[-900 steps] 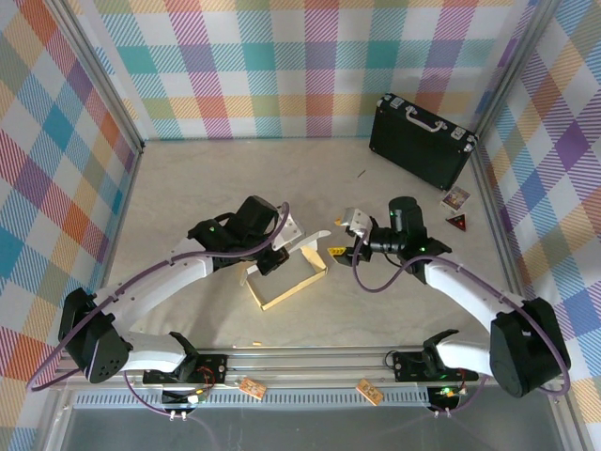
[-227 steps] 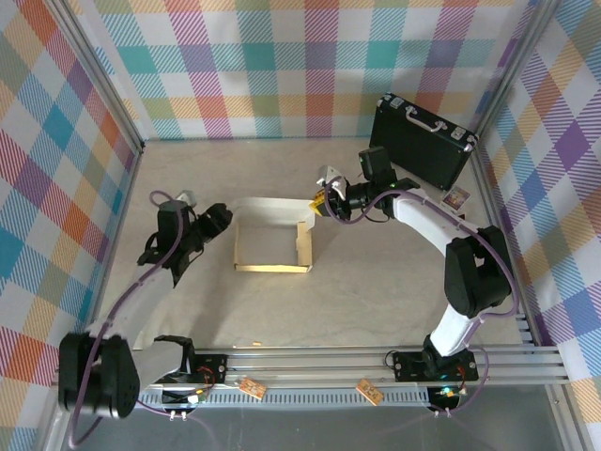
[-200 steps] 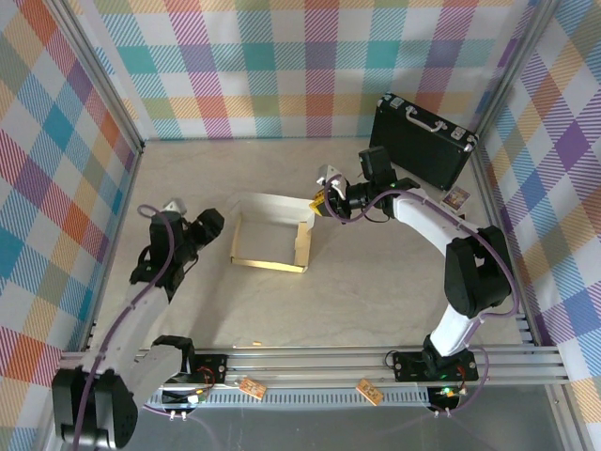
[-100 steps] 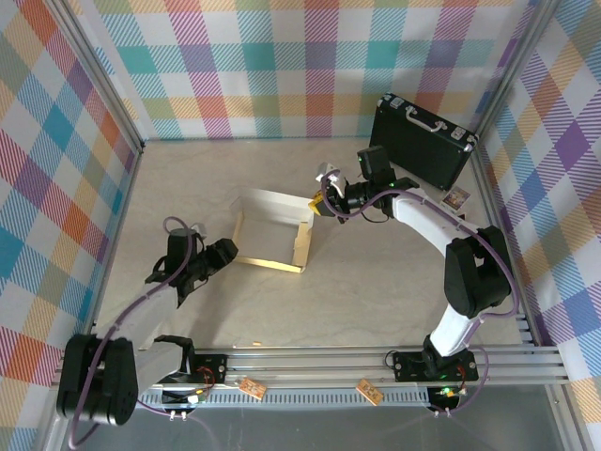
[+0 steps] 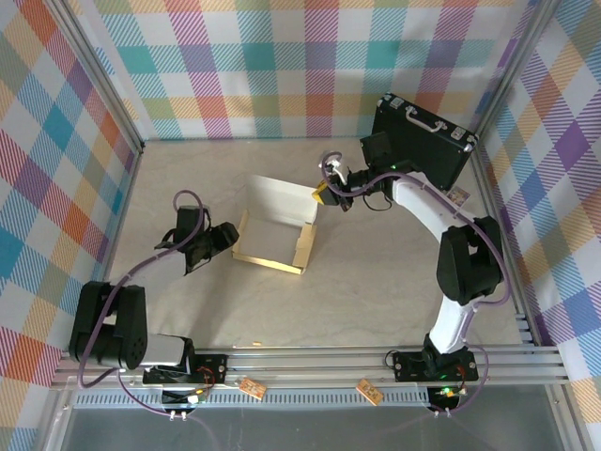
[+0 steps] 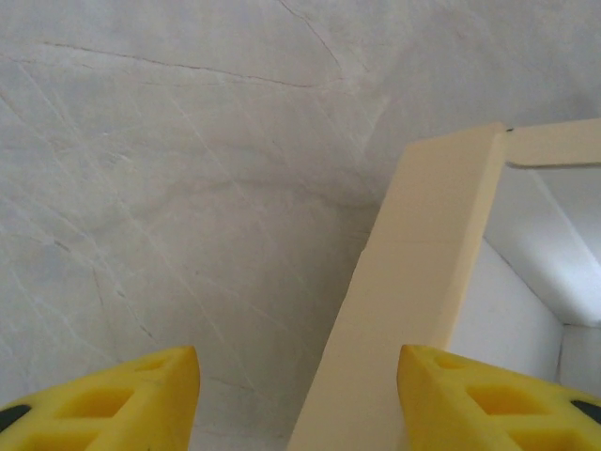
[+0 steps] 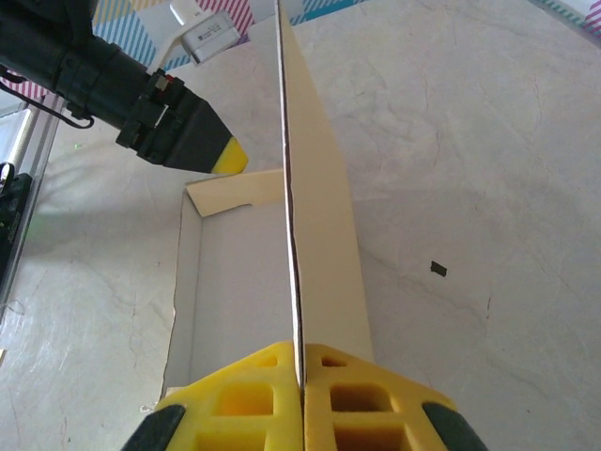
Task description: Fold the paper box
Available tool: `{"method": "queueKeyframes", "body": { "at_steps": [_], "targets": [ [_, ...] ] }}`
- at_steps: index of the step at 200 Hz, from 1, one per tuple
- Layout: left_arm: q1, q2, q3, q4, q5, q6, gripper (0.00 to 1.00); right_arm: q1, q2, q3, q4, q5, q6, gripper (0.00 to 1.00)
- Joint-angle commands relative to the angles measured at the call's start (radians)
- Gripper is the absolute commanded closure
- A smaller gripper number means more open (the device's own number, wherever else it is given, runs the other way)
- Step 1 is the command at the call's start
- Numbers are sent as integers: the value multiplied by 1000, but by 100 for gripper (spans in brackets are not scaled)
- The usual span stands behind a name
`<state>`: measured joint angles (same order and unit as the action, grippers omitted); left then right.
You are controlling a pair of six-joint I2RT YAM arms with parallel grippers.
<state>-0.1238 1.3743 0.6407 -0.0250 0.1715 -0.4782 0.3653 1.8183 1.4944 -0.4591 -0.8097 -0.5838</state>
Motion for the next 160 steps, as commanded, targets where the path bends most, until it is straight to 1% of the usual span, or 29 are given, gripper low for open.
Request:
{"method": "queueKeyframes", "body": {
  "at_steps": [1,15,33,65,86,102,112,125,142,160],
  "targets": [
    [-10,35,43,-30,-21,42,43,-21,29,23,-68,-39,-30,100],
    [-8,50,64,-32,-37,44,43,-29,42,38,-73,-47,-28,100],
    [3,33,89,-45,-63,27,42,-32,60,57,-88,-45,-32,100],
    [64,-30,140,-80,-153,-40,39,-33,66,56,-96,-44,-61,100],
    [105,-28,208,-98,-123,-44,38,-34,65,55,-101,-39,-77,100],
    [116,1,265,-118,-101,-32,39,-34,66,53,-99,-39,-77,100],
    [117,24,280,-91,-68,-17,39,-33,66,52,-96,-44,-74,100],
    [118,54,273,-12,10,-18,41,-33,63,46,-89,-53,-74,100],
    [119,100,254,157,159,-37,45,-33,62,38,-77,-57,-74,100],
    [116,161,272,254,275,-59,49,-32,64,35,-78,-57,-74,100]
  ]
}}
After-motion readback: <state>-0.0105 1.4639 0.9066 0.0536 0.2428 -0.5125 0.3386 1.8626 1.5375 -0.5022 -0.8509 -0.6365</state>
